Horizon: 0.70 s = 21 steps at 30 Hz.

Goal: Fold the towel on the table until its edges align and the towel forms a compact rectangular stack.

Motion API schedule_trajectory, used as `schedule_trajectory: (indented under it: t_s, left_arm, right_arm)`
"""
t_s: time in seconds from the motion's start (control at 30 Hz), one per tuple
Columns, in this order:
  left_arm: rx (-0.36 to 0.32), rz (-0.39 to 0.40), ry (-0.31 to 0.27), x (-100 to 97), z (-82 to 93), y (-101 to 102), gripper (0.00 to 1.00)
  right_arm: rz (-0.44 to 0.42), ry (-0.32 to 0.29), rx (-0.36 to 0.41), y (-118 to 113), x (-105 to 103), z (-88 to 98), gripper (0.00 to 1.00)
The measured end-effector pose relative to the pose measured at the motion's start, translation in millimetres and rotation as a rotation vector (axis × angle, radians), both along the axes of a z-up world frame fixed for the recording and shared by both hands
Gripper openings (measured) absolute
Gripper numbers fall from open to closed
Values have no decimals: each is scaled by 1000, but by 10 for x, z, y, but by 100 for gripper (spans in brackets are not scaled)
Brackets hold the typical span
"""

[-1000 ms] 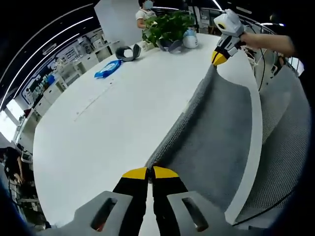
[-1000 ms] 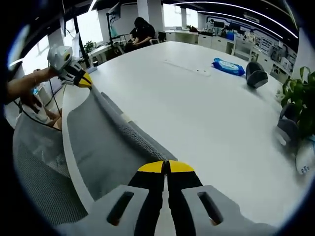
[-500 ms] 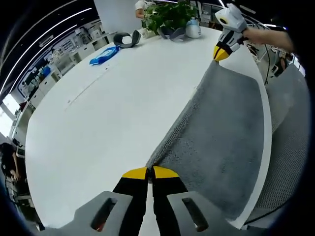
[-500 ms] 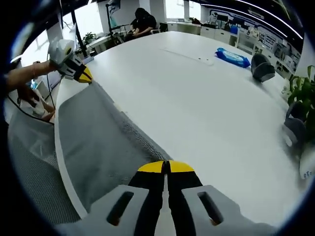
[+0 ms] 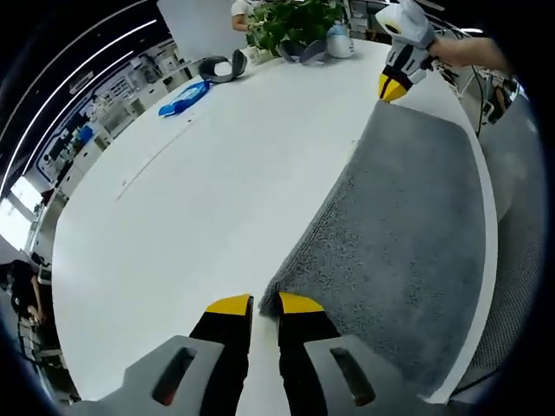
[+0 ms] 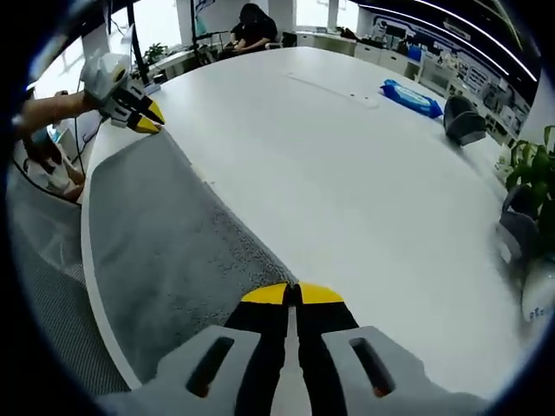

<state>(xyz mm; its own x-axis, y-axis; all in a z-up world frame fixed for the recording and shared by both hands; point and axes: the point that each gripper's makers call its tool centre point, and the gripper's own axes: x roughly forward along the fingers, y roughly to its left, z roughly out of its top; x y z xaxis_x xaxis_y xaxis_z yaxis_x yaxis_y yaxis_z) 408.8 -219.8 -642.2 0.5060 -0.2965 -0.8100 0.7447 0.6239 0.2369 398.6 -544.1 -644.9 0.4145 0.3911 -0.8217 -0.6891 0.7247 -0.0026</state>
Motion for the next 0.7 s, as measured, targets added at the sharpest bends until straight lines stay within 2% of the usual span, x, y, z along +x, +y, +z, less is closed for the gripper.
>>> schedule_trajectory:
  t_s: [0.13, 0.2, 0.23, 0.27, 0.33, 0.37, 0.47, 0.57, 0.6, 0.67, 0.7]
  left_arm:
    - [-53, 77, -34, -28, 127, 43, 12]
    - [-154, 150, -59, -58, 280, 5, 11]
    - [-250, 196, -63, -88, 393, -57, 11]
    - [-307, 239, -67, -113, 474, -85, 11]
    - [-391, 290, -79, -169, 608, -114, 12]
    - [-392, 298, -77, -211, 626, -114, 12]
    - [-367, 232, -62, -440, 621, -230, 12]
    - [-355, 190, -41, -612, 600, -343, 11]
    - [-383, 162, -9, -703, 611, -476, 9]
    - [-383, 128, 3, -777, 626, -609, 5]
    - [-387, 81, 12, -829, 639, -745, 4]
  right_arm:
    - [-62, -39, 9, -123, -39, 132, 0]
    - [-137, -54, 91, -131, -75, 242, 1]
    - [-164, -59, 124, -132, -100, 292, 1]
    - [-179, -63, 144, -139, -130, 329, 0]
    - [-189, -65, 142, -179, -230, 372, 1]
    - [-183, -64, 127, -182, -279, 369, 2]
    - [-123, -78, 91, -168, -442, 389, 1]
    - [-90, -86, 91, -152, -483, 400, 0]
    - [-81, -85, 88, -151, -476, 397, 0]
    - [-77, -87, 91, -131, -436, 419, 0]
    - [-67, -86, 96, -88, -408, 451, 0]
